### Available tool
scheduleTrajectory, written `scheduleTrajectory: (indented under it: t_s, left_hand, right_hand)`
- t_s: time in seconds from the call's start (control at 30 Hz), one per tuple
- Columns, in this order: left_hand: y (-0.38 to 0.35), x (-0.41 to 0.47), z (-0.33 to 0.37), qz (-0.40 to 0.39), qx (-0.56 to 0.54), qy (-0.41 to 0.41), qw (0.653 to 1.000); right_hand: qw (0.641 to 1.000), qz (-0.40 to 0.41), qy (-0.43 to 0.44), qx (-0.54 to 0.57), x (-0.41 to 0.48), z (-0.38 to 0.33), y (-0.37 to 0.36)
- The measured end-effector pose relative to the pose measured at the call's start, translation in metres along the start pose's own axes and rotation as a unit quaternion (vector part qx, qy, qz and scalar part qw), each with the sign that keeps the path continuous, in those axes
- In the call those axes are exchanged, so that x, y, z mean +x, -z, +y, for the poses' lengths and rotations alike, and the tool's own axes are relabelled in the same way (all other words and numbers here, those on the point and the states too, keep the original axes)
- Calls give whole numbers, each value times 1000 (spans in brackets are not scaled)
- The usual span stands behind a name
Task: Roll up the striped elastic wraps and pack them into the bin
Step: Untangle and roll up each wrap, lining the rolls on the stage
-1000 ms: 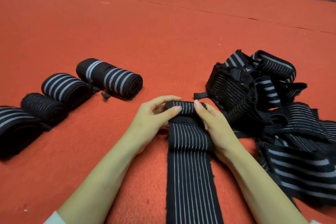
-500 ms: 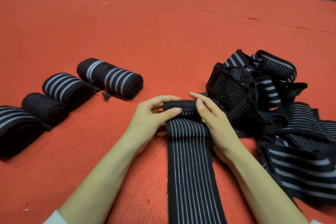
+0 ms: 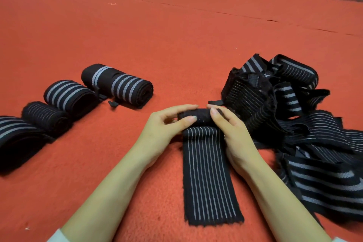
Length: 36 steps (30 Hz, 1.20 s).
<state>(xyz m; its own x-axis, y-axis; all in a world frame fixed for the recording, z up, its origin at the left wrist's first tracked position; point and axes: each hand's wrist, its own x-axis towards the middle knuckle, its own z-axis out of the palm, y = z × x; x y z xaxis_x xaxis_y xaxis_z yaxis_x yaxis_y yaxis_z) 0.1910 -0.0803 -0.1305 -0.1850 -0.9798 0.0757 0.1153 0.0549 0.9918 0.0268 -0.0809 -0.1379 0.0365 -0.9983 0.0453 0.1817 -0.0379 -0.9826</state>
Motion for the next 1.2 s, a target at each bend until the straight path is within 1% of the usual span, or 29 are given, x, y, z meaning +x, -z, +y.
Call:
scheduleTrajectory:
  t_s: [0.13, 0.2, 0.27, 0.33, 0.4, 0.47, 0.6, 0.73, 0.8, 0.87, 0.93, 1.0, 1.07, 1.2]
  left_hand:
    - [-1, 0, -1, -15, -10, 5, 1000]
    - [-1, 1, 0, -16, -49, 49, 997]
    - [0, 1, 2, -18, -55, 69, 996]
    - [0, 1, 3, -7, -54, 51, 997]
    - [1, 1, 2, 11, -59, 24, 998]
    - [3, 2, 0, 23, -45, 0, 999]
    - [6, 2, -1, 22, -17, -35, 999]
    - [5, 2, 0, 18, 25, -51, 998]
    - [4, 3, -3, 12, 7, -39, 999]
    - [2, 2, -1, 6, -48, 17, 999]
    - [1, 1, 2, -11, -64, 50, 997]
    - [1, 0, 3, -14, -69, 35, 997]
    - [1, -1, 3, 5, -81, 19, 997]
    - [1, -1, -3, 4, -47, 12, 999]
  right_hand:
    - [1000, -4, 13, -7, 0, 1, 3]
    - [1000, -11, 17, -20, 0, 2, 3]
    - [1000, -14, 16, -20, 0, 2, 2]
    - [1000, -2, 10, -17, 1, 1, 2]
    - [1000, 4, -9, 19, 2, 0, 2]
    - [998, -16, -31, 55, 2, 0, 0]
    - [996, -44, -34, 64, -2, -2, -2]
    - [998, -27, -30, 58, -3, -4, -2]
    - [998, -19, -25, 51, -3, -3, -2]
    - [998, -21, -18, 49, -2, -3, -2]
    - [998, -23, -17, 48, -2, -2, -1]
    - [998, -27, -15, 47, -2, -3, 0]
    - [998, -30, -10, 48, -2, -4, 1]
    - [998, -8, -2, 58, -2, -8, 1]
